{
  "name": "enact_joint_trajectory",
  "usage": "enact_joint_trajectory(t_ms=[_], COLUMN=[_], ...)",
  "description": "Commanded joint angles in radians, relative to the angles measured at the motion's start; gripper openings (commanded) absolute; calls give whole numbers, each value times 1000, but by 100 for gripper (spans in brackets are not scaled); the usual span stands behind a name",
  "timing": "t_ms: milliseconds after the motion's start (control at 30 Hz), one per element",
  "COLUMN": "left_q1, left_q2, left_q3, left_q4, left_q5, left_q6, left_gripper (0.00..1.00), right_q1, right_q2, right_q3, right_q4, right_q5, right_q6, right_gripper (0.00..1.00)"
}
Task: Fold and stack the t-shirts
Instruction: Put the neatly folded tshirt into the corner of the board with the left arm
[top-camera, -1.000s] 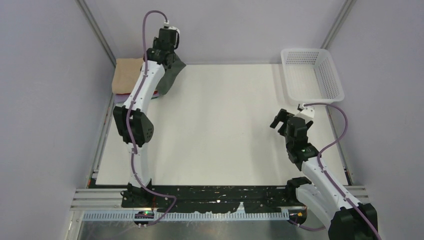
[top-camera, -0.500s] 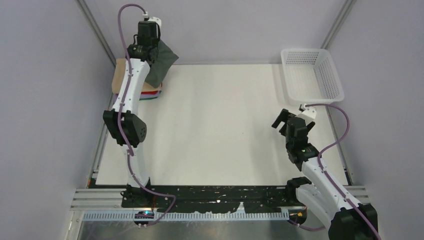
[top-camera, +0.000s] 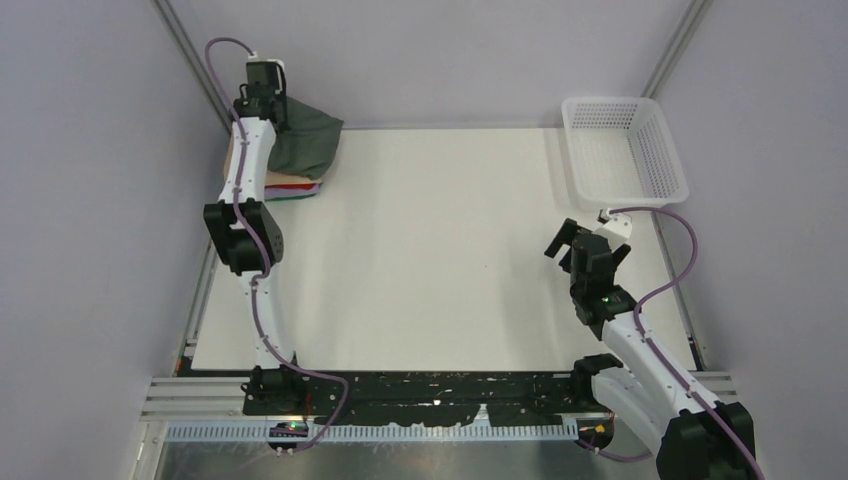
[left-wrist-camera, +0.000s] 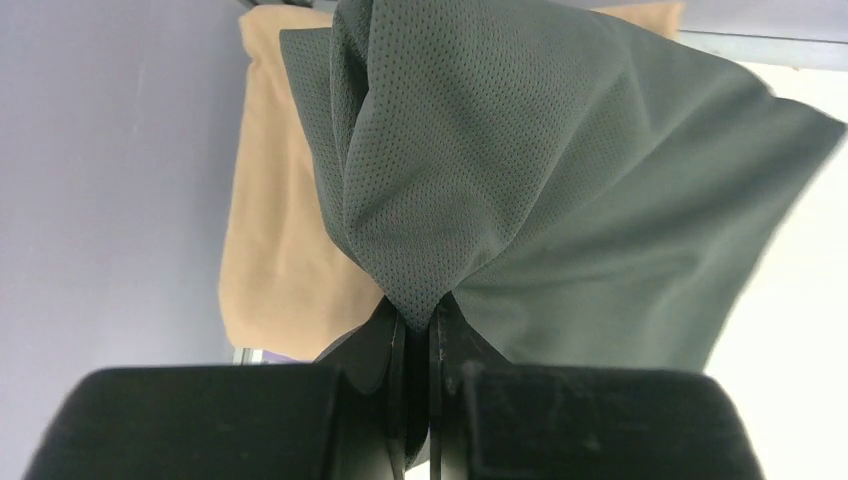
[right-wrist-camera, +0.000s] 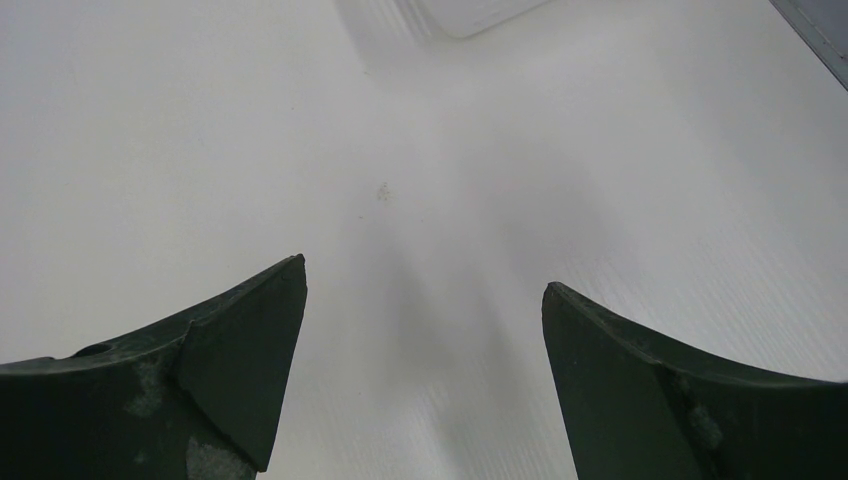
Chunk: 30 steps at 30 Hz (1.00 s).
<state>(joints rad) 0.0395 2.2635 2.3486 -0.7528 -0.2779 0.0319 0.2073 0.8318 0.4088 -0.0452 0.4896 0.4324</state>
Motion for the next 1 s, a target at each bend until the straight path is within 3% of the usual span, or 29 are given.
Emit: enact_joint_trajectory(t_ms=[0, 467, 500, 600, 667, 700, 967], left_q1=[54, 128, 129, 135, 137, 137, 136], left_q2=[-7, 59, 63, 60, 44, 31, -115], left_q3=[73, 71, 73, 71, 70, 67, -36], left_q4=[39, 52, 57, 64, 63, 65, 138], left_q5=[14, 28, 18, 3, -4, 3, 162], left_q6=[-24, -99, -105, -127, -145, -154, -237], left_gripper=[0, 1, 9, 45, 91, 99, 100], right_q1=[-4, -4, -3, -3, -3, -3, -3], right_q2=[3, 29, 30, 37, 43, 52, 87], right_q3=[26, 57, 61, 65, 70, 73, 94], right_q4=[6, -12, -13, -17, -11, -10, -11], right_q5=[44, 49, 48, 46, 28, 7, -53], right_q6=[9, 6, 5, 1, -10, -15, -28], right_gripper=[95, 95, 95, 96, 96, 95, 95])
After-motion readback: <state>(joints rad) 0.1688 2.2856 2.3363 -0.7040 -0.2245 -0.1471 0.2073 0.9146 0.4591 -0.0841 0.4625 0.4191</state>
